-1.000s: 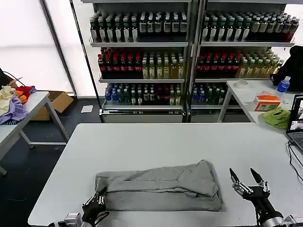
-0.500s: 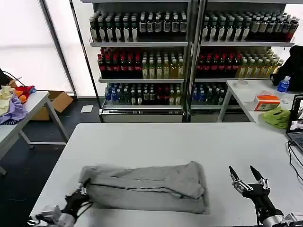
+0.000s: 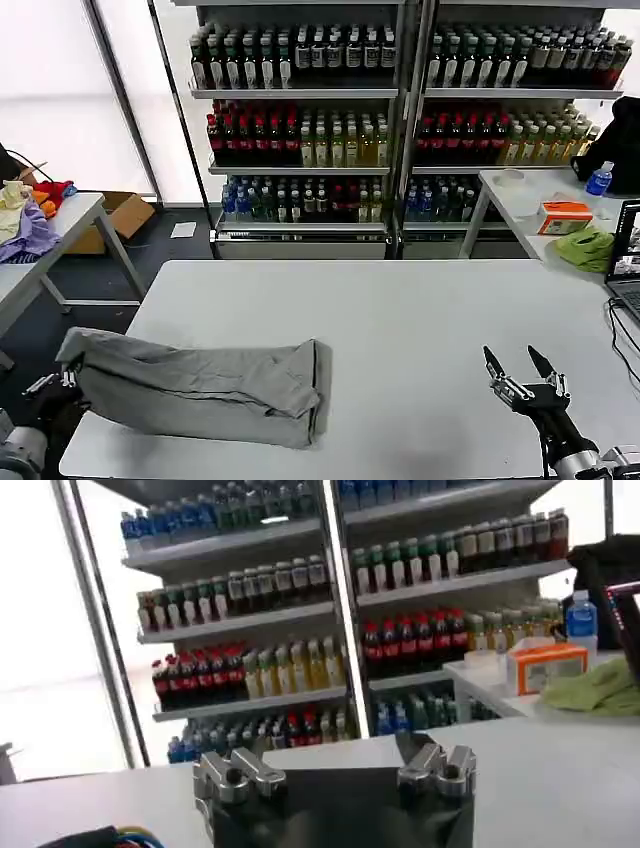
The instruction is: Fold and organize the clothes.
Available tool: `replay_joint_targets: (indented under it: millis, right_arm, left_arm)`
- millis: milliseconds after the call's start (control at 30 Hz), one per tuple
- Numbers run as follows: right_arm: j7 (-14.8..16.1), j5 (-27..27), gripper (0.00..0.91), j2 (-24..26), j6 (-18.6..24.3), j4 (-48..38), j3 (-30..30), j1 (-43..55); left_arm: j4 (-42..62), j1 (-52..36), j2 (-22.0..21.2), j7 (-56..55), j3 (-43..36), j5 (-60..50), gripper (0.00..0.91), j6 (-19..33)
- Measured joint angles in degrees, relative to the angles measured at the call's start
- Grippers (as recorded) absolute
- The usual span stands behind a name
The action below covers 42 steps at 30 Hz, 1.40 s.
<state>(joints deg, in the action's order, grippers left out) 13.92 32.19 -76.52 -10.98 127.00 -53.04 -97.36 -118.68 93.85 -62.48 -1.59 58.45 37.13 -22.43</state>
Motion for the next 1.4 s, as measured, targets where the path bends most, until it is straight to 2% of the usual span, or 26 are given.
replay_joint_targets:
  millis: [167,433,600,700,833,867,900,933,967,1400]
  right_arm:
    - [-0.11,-0.21,0.907,-0.19,0.00,0.91,0.55,-0.36]
    - [-0.47,-0.50,0.907,-0.39,0.21,1.85,0.69,-1.27]
    - [-0.65,-0.98,0.907,-0.44,0.34,1.91,0.33,-1.94]
    - [-0.74,-1.20,0.907,-0.50,0.41,1.96,0.40,-2.36]
    - [-0.79,-1.70,0.907,-0.88,0.39,2.08,0.84,-2.61]
    - [-0.78,-1.89,0.907,-1.02,0.38,2.09,1.05,-2.70]
    - [-0.75,-2.12,0.907,-1.18,0.38,2.09,1.29,-2.78]
    - [-0.70,-2.32,0.907,-1.28,0.39,2.09,1.51,-2.87]
    - [-0.68,-2.50,0.907,-1.37,0.39,2.10,1.73,-2.96]
    - [-0.49,-4.79,0.907,-2.36,0.83,1.70,4.28,-3.49]
  left_arm:
    - [-6.34,0.20,1.25,-2.78,-6.17,1.28,0.010,-0.87]
    - [-8.68,-4.50,4.65,-9.77,-26.61,2.46,0.010,0.62]
    - [-6.51,-8.57,4.89,-13.68,-37.57,3.55,0.010,0.99]
    - [-5.15,-11.03,4.62,-15.47,-43.04,3.94,0.373,1.14]
    - [-2.71,-14.57,3.92,-17.73,-48.68,4.91,0.393,1.17]
    - [-2.19,-15.49,3.68,-18.29,-49.72,5.21,0.443,1.19]
    - [-1.76,-16.28,3.53,-18.74,-50.60,5.58,0.786,1.20]
    - [-1.33,-17.20,3.34,-19.18,-51.47,5.91,0.867,1.24]
    - [-1.03,-18.00,3.28,-19.45,-52.22,6.17,0.907,1.24]
    - [-1.53,-21.48,2.34,-21.07,-55.36,9.26,0.907,1.02]
